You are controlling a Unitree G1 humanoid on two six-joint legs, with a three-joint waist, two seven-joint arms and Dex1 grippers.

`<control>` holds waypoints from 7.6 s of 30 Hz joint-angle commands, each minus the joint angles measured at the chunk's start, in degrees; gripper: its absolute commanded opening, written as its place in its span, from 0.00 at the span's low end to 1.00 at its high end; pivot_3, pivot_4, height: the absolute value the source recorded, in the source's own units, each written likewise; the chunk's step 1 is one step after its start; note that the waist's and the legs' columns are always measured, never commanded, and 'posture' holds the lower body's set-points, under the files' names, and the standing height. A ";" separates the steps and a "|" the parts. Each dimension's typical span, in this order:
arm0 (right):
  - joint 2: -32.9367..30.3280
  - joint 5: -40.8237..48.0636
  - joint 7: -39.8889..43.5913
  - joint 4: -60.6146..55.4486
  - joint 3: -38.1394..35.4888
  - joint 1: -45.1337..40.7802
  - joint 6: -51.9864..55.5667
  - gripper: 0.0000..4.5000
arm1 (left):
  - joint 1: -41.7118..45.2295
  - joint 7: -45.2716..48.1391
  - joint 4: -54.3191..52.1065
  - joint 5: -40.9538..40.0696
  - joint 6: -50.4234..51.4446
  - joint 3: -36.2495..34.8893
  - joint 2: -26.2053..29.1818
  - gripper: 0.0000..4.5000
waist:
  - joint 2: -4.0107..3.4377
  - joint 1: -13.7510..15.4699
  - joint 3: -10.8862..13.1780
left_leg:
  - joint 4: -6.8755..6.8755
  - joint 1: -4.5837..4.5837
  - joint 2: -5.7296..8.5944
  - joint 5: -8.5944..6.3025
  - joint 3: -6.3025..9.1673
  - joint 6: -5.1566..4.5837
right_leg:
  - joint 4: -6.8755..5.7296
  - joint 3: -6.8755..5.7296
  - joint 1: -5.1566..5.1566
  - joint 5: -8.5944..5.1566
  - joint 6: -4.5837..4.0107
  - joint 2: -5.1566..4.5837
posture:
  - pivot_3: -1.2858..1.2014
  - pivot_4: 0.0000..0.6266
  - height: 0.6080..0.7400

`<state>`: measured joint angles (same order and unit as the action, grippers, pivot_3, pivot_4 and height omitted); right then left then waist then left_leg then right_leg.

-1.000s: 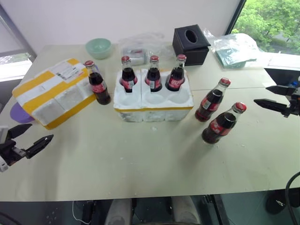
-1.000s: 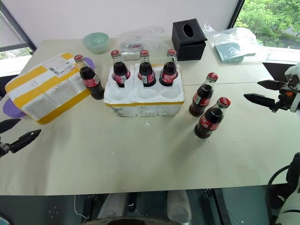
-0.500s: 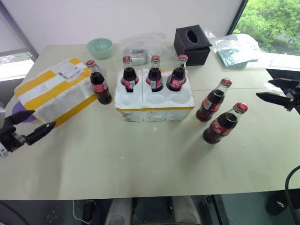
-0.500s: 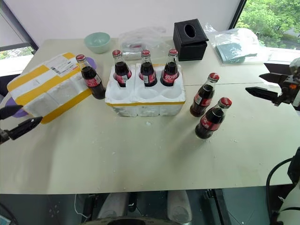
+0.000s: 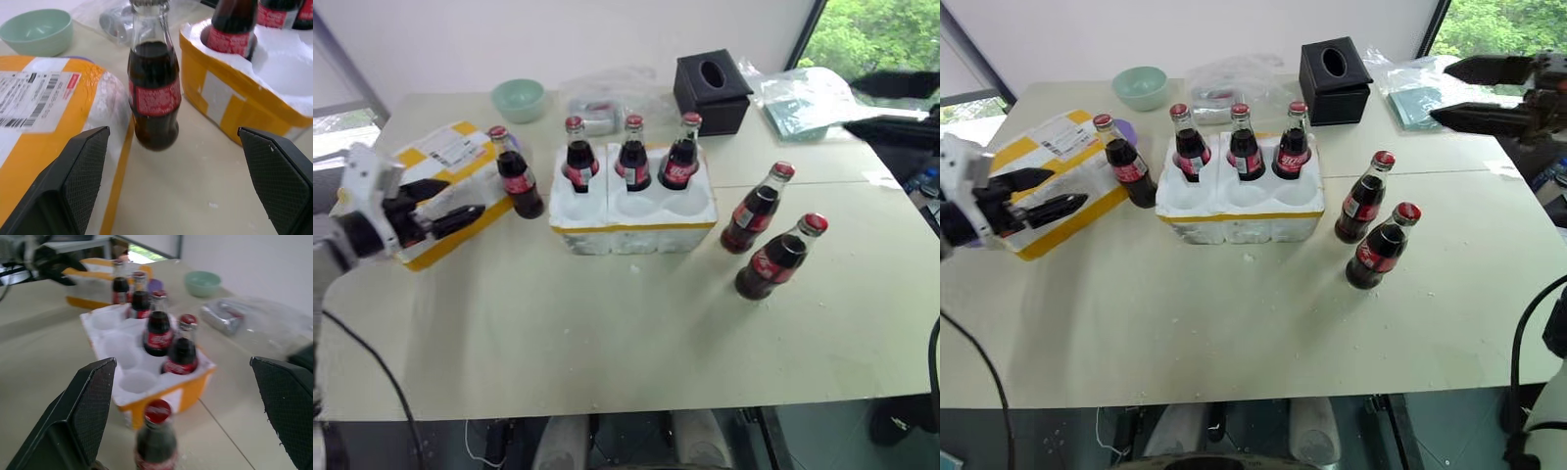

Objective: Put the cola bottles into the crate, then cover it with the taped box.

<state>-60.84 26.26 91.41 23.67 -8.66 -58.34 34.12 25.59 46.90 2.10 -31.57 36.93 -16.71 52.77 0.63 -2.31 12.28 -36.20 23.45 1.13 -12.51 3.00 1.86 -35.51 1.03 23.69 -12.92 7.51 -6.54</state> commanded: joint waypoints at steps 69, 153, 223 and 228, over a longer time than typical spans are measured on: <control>2.88 14.33 -17.89 -23.35 -5.80 15.38 3.97 1.00 | 41.66 19.59 19.69 9.76 7.38 14.50 -11.24 0.63 | 0.24 0.39 0.08 | -0.96 1.39 0.08 0.03 0.26 -0.01 | -0.66 -0.05 1.06 0.12 0.21 0.05 | 0.52 0.24 0.98; 15.54 18.50 -33.68 -51.03 -41.57 73.27 9.04 1.00 | 21.60 32.25 -8.09 -9.89 14.26 14.96 0.16 0.98 | 0.27 1.43 -0.03 | -0.99 0.87 0.01 0.03 0.26 -0.04 | -0.58 0.02 0.52 0.09 0.18 0.12 | 0.52 0.24 0.98; 28.71 6.92 -41.16 -24.31 12.30 10.49 -2.63 0.59 | 14.11 18.14 -16.92 -14.59 16.14 5.99 1.57 1.00 | 0.25 1.43 0.01 | -0.90 1.07 0.05 0.02 0.26 -0.06 | -0.59 0.04 0.79 0.11 0.18 0.11 | 0.52 0.24 0.98; 31.08 3.13 -40.20 -21.38 14.63 11.16 -4.10 0.59 | 12.90 16.15 -18.11 -15.88 16.72 4.84 1.64 1.00 | 0.26 1.15 0.00 | -0.90 0.98 0.04 0.02 0.27 -0.06 | -0.64 0.04 0.76 0.11 0.18 0.12 | 0.52 0.24 0.98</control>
<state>-30.56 29.89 50.28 2.40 5.61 -46.51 30.77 38.31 63.69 -14.45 -46.39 53.58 -9.37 53.50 0.88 -1.17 12.28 -37.10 24.43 1.17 -12.49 3.27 1.79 -36.16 1.07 24.45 -12.81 7.69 -6.42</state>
